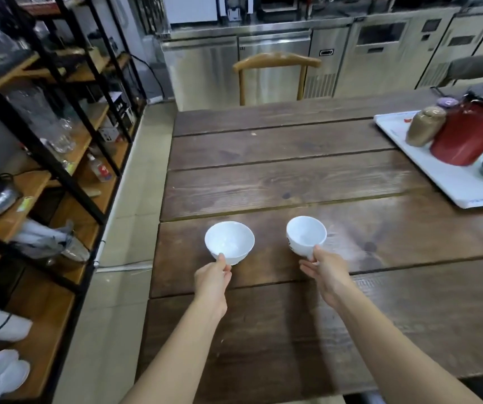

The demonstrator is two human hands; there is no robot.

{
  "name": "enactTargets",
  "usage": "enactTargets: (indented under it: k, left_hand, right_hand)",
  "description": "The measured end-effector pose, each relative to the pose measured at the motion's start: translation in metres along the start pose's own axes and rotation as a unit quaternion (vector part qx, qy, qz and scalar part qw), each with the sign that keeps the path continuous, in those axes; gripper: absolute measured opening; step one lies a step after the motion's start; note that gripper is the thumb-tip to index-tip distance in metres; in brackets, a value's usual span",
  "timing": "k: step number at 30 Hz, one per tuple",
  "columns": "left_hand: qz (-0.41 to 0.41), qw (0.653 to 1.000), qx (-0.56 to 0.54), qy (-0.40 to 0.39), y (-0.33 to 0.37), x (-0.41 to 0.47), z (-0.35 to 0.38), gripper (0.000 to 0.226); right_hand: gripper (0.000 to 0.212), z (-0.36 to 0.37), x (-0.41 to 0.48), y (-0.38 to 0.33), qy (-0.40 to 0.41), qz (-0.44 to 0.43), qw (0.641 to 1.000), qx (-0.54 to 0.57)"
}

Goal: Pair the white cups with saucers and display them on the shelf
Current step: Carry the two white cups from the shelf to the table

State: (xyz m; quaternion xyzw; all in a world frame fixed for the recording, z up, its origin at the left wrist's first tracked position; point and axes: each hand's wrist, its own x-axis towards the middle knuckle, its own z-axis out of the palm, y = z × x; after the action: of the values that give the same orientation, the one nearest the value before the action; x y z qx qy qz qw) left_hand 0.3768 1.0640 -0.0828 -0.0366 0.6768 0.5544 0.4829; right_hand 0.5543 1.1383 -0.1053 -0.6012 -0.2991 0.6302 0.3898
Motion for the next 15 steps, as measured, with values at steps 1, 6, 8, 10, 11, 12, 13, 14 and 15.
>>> enactTargets:
  k: [1, 6, 8, 10, 11, 12, 13, 14, 15]
  left_hand:
    - [0.004, 1.0, 0.002, -0.003, -0.004, 0.003, 0.003, 0.022]
    - [0.009, 0.999, 0.01, -0.033, -0.023, 0.008, 0.007, 0.025]
    - [0.012, 0.999, 0.013, -0.036, -0.029, 0.01, 0.007, 0.023]
    - [0.013, 0.999, 0.011, -0.037, -0.033, 0.009, 0.006, 0.021]
    - [0.015, 0.999, 0.013, -0.037, -0.034, 0.008, 0.006, 0.021]
    - [0.017, 0.999, 0.019, -0.037, -0.035, 0.007, 0.005, 0.024]
    - [0.016, 0.999, 0.025, -0.039, -0.035, 0.006, 0.005, 0.026]
    - [0.013, 0.998, 0.03, -0.045, -0.035, 0.005, 0.005, 0.029]
    - [0.007, 0.998, 0.033, -0.054, -0.034, 0.004, 0.006, 0.032]
  right_hand:
    - [0.041, -0.001, 0.004, 0.002, -0.005, -0.002, 1.0, -0.002]
    - [0.041, -0.008, 0.018, 0.016, -0.022, -0.006, 1.0, 0.009]
    - [0.039, -0.009, 0.019, 0.017, -0.028, -0.014, 0.999, 0.01]
    - [0.037, -0.011, 0.019, 0.017, -0.03, -0.015, 0.999, -0.005]
    - [0.035, -0.011, 0.019, 0.017, -0.03, -0.013, 0.999, -0.021]
    - [0.032, -0.013, 0.018, 0.017, -0.03, -0.01, 0.999, -0.04]
    - [0.028, -0.014, 0.017, 0.018, -0.029, -0.003, 0.998, -0.063]
    - [0.027, -0.016, 0.016, 0.018, -0.03, 0.007, 0.996, -0.086]
    - [0.029, -0.018, 0.015, 0.019, -0.034, 0.018, 0.994, -0.107]
